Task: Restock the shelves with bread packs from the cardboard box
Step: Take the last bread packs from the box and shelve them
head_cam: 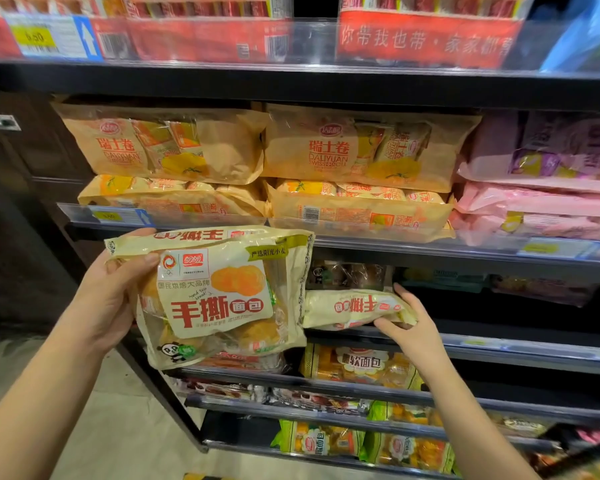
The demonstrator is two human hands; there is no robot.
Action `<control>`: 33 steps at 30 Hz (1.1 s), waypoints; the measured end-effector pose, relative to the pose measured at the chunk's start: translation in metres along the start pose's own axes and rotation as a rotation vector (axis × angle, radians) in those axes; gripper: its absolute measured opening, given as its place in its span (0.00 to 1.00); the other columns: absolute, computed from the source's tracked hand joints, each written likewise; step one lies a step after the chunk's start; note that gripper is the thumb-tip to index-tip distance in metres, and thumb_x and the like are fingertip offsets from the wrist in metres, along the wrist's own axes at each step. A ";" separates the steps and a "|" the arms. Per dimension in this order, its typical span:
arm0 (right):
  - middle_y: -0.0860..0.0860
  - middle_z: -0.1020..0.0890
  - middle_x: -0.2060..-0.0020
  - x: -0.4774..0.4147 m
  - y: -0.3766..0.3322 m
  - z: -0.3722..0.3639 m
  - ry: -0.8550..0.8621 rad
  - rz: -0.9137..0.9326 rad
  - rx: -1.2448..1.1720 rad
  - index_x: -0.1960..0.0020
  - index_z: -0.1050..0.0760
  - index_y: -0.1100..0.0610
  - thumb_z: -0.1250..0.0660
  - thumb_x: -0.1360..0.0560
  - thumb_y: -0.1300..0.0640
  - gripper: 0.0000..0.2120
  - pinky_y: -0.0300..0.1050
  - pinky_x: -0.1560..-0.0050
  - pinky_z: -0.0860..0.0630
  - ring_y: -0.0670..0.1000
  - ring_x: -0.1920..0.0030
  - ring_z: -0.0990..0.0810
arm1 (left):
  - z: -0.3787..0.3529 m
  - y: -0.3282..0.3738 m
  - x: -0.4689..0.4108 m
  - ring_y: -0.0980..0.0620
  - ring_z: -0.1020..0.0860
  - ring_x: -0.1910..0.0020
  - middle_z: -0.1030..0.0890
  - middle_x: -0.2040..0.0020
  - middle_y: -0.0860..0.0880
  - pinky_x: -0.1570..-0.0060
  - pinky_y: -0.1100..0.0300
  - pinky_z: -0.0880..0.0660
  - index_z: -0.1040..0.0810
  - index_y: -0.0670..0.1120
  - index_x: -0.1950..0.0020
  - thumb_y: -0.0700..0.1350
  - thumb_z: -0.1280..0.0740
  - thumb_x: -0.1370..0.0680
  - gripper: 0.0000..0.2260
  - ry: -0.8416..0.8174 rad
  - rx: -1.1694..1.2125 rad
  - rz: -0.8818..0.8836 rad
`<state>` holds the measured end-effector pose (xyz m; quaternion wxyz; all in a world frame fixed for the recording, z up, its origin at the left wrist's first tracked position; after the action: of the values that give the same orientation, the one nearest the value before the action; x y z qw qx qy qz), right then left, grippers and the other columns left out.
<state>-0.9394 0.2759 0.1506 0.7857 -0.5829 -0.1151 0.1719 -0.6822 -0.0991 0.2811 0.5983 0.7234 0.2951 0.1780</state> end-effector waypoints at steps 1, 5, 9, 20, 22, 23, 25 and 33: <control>0.39 0.18 0.43 -0.001 -0.001 -0.002 -0.004 0.006 0.042 0.36 0.25 0.43 0.23 0.26 0.59 0.23 0.30 0.50 0.23 0.36 0.44 0.20 | 0.000 0.000 0.000 0.43 0.17 0.40 0.18 0.35 0.40 0.46 0.49 0.17 0.30 0.44 0.24 0.38 0.36 0.20 0.23 0.005 0.003 0.002; 0.41 0.16 0.49 -0.003 -0.011 -0.002 0.075 0.023 0.028 0.45 0.20 0.44 0.26 0.23 0.57 0.11 0.37 0.49 0.25 0.34 0.50 0.19 | 0.003 0.001 0.001 0.43 0.17 0.39 0.18 0.35 0.41 0.45 0.48 0.18 0.29 0.46 0.24 0.38 0.35 0.20 0.23 0.016 -0.005 0.012; 0.46 0.15 0.53 -0.002 -0.020 0.010 0.196 0.030 -0.031 0.46 0.19 0.52 0.24 0.25 0.55 0.09 0.38 0.54 0.26 0.42 0.50 0.18 | 0.008 0.003 0.000 0.40 0.20 0.36 0.20 0.33 0.40 0.41 0.44 0.21 0.30 0.45 0.24 0.38 0.35 0.20 0.24 0.020 -0.003 0.010; 0.53 0.22 0.66 -0.042 -0.017 0.030 0.241 -0.143 0.106 0.59 0.25 0.59 0.27 0.23 0.53 0.13 0.46 0.63 0.28 0.59 0.60 0.21 | -0.004 0.000 0.002 0.45 0.15 0.43 0.16 0.40 0.43 0.49 0.51 0.16 0.26 0.45 0.29 0.35 0.38 0.19 0.18 0.046 0.012 0.017; 0.50 0.21 0.64 -0.046 -0.015 0.024 0.124 -0.207 0.174 0.57 0.24 0.57 0.24 0.25 0.50 0.13 0.44 0.61 0.28 0.52 0.60 0.21 | -0.007 0.001 0.002 0.45 0.15 0.43 0.15 0.40 0.43 0.50 0.52 0.16 0.24 0.46 0.32 0.35 0.38 0.19 0.17 0.042 0.006 0.015; 0.50 0.18 0.60 -0.047 -0.010 0.021 0.064 -0.225 0.206 0.52 0.21 0.57 0.22 0.27 0.49 0.14 0.45 0.56 0.25 0.50 0.58 0.20 | -0.008 0.001 0.002 0.46 0.15 0.43 0.15 0.40 0.43 0.50 0.52 0.16 0.24 0.47 0.33 0.35 0.38 0.19 0.16 0.041 0.006 0.015; 0.53 0.15 0.50 -0.051 -0.001 0.018 0.035 -0.240 0.257 0.42 0.19 0.58 0.21 0.29 0.49 0.20 0.48 0.47 0.23 0.52 0.51 0.18 | -0.008 0.001 0.002 0.45 0.16 0.42 0.16 0.38 0.42 0.48 0.51 0.16 0.26 0.45 0.28 0.36 0.37 0.20 0.19 0.035 0.009 0.019; 0.54 0.19 0.52 -0.066 -0.006 0.013 0.062 -0.267 0.324 0.40 0.27 0.61 0.23 0.26 0.49 0.23 0.46 0.53 0.27 0.54 0.53 0.21 | -0.012 0.004 0.001 0.49 0.14 0.49 0.13 0.46 0.46 0.53 0.55 0.15 0.20 0.50 0.39 0.34 0.39 0.19 0.16 0.037 -0.027 -0.005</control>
<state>-1.0034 0.2589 0.1613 0.8881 -0.4337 -0.1380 0.0647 -0.6876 -0.0895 0.2877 0.6030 0.7110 0.3055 0.1938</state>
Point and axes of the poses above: each hand's wrist, its own x-axis away from the middle knuckle, its own z-axis out of the back of the hand, y = z × x, the point moved 3 cm from there along -x, towards the middle knuckle
